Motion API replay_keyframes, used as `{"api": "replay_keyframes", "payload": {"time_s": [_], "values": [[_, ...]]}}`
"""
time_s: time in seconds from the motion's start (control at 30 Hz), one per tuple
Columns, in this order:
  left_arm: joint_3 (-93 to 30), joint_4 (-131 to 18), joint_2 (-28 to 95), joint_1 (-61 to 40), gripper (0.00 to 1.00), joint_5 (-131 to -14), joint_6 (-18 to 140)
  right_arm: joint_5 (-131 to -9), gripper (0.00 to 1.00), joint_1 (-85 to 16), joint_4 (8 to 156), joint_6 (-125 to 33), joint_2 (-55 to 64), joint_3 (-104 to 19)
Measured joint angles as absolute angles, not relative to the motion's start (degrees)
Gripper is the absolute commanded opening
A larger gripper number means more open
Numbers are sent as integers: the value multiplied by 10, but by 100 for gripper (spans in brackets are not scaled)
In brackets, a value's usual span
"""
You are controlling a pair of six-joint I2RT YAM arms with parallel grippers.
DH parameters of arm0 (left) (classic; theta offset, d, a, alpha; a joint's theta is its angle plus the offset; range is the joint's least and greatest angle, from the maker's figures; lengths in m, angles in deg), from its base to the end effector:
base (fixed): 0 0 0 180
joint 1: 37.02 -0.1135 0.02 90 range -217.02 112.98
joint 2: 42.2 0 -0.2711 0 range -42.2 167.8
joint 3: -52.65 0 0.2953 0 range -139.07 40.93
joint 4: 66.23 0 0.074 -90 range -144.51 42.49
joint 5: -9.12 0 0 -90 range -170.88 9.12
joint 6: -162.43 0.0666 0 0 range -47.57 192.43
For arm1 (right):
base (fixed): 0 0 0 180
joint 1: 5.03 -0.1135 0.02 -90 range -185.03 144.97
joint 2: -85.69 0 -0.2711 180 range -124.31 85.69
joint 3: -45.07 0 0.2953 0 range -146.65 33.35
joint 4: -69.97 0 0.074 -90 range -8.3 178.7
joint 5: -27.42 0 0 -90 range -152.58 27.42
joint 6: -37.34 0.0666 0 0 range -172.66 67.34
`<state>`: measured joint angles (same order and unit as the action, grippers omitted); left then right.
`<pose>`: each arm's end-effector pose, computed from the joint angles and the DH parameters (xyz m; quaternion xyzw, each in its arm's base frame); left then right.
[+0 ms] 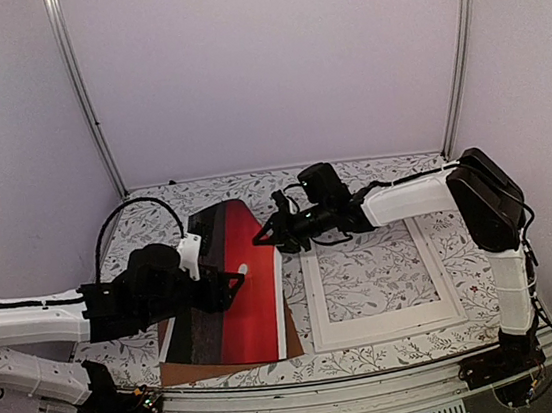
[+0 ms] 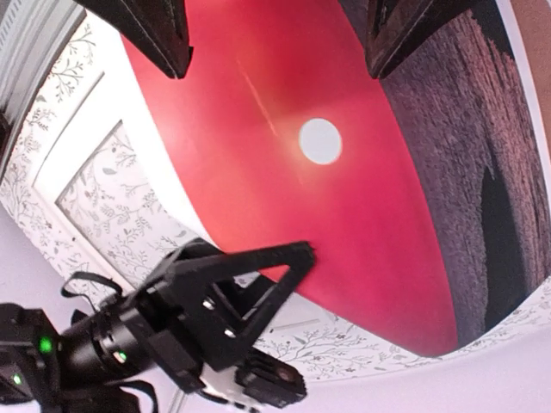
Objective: Put the photo into the frame
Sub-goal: Pass from the right arm to the left
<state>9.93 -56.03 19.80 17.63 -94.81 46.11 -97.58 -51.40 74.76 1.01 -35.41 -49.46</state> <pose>0.1821 -0.2290 0.1871 0.1506 0.8463 -0.2451 0.4484 0.3408 0.4128 0.1466 -0.0940 0.8392 0.5263 0.0992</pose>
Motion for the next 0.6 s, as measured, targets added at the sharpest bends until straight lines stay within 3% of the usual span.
{"api": "replay_keyframes", "payload": {"time_s": [0.27,0.6], "values": [[-29,-505,368,322,77,-1109,468,-965,31,-510,748,27,-346,-494],[-188,-383,537,392,87,-1232,426,-954,31,-510,750,29,-332,-474]]}}
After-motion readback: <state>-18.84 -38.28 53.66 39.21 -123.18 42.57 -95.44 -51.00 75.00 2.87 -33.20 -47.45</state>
